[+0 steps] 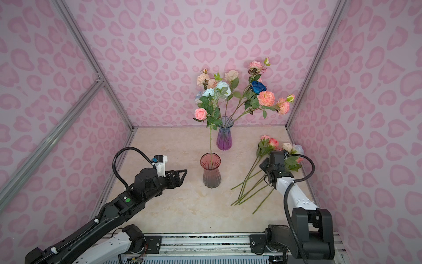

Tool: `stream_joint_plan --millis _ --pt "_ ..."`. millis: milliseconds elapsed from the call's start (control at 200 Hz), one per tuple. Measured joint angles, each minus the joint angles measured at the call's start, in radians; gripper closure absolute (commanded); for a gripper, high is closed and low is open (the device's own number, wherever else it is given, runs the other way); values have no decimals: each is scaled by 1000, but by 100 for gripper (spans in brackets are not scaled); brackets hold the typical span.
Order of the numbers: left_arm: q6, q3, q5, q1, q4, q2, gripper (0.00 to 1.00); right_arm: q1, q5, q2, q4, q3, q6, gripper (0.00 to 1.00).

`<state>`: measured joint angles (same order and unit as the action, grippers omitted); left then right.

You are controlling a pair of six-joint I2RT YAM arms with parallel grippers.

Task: Arrange the flowers into the vase
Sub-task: 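Open the right gripper and move it back to the rose bunch on the table, then close the right gripper on another white rose stem in the bunch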

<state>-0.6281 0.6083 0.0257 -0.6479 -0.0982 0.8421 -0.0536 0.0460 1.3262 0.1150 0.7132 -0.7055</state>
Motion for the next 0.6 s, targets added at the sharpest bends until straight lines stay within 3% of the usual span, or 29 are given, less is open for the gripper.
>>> stream_joint_plan --millis 180,470,600 --pt "3 0 1 0 -1 -3 12 -18 31 148 -27 37 -53 66" --pt "12 1 9 0 1 18 12 -29 51 263 -72 67 -100 67" --pt "20 18 9 0 2 42 12 -31 51 287 -93 80 -106 74"
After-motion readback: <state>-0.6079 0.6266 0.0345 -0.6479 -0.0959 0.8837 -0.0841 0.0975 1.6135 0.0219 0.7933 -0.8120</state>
